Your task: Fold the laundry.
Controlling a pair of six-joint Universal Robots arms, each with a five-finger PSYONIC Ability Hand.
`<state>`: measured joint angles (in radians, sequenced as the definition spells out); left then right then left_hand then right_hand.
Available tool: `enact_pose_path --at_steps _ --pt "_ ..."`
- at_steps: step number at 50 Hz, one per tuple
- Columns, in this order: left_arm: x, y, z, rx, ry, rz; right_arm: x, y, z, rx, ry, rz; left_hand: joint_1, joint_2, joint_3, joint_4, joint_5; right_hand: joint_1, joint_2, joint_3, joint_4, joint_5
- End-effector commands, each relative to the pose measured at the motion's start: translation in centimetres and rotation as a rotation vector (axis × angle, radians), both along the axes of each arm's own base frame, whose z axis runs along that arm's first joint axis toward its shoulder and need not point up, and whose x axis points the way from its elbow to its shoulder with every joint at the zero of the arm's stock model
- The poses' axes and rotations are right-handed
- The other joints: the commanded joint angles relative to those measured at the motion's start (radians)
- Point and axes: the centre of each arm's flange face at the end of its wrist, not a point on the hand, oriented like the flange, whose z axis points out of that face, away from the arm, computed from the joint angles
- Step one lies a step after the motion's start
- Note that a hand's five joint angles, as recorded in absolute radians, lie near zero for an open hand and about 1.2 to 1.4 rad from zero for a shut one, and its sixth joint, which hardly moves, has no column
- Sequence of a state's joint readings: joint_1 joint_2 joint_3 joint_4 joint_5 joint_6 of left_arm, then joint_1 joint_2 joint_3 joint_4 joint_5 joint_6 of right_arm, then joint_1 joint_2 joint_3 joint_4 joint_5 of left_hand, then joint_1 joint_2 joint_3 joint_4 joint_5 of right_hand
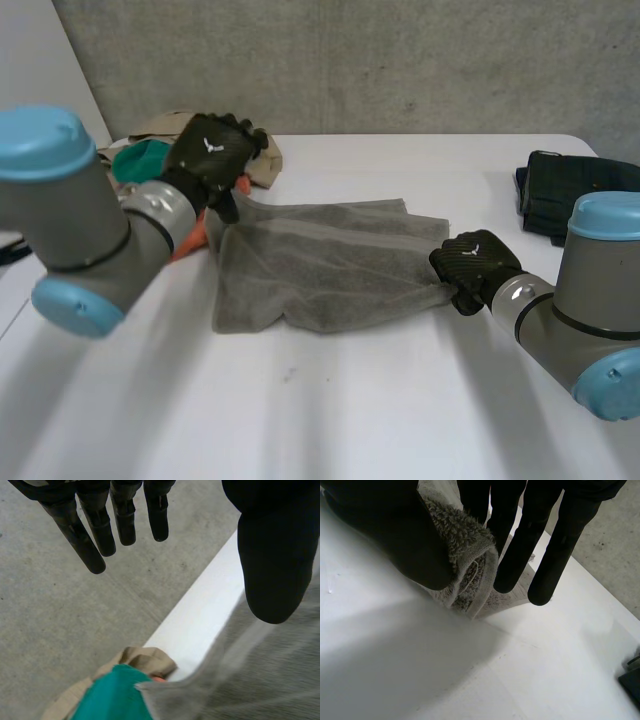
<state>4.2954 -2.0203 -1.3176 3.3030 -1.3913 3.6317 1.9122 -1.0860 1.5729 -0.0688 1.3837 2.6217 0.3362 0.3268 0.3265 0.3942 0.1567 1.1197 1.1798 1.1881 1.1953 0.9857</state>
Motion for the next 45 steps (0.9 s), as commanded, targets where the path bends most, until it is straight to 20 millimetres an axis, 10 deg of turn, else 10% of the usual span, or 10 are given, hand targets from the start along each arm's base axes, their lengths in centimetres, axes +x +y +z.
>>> enact_pose_path --at_steps 1,24,30,36,45 --pt "0.4 -4.7 -1.1 0.088 -0.089 -0.053 0.0 0.1 -0.4 0.006 0.01 0.006 0.033 0.042 0.043 -0.025 0.038 0.277 0.217 0.208 0.201 0.236" --pt "0.1 -8.0 -10.3 0.143 -0.389 -0.171 -0.3 -0.1 -1.1 0.024 0.027 0.0 0.153 0.163 0.163 0.095 0.158 0.277 0.217 0.208 0.201 0.236" --pt "-0.2 -8.0 -10.9 0.142 -0.381 -0.178 -0.3 0.0 -1.2 0.025 0.029 0.0 0.68 0.69 0.69 0.622 0.685 0.277 0.217 0.208 0.201 0.236" --pt "-0.8 -7.5 -9.6 0.119 -0.361 -0.154 -0.6 -0.3 -1.0 0.017 0.035 -0.02 1.06 1.069 1.07 1.002 1.065 0.277 0.217 0.208 0.201 0.236" --pt "-1.5 -2.8 -0.6 0.074 -0.169 -0.122 -3.1 -4.0 3.9 -0.139 -0.002 -0.168 1.06 1.069 1.07 1.002 1.065 0.277 0.217 0.208 0.201 0.236"
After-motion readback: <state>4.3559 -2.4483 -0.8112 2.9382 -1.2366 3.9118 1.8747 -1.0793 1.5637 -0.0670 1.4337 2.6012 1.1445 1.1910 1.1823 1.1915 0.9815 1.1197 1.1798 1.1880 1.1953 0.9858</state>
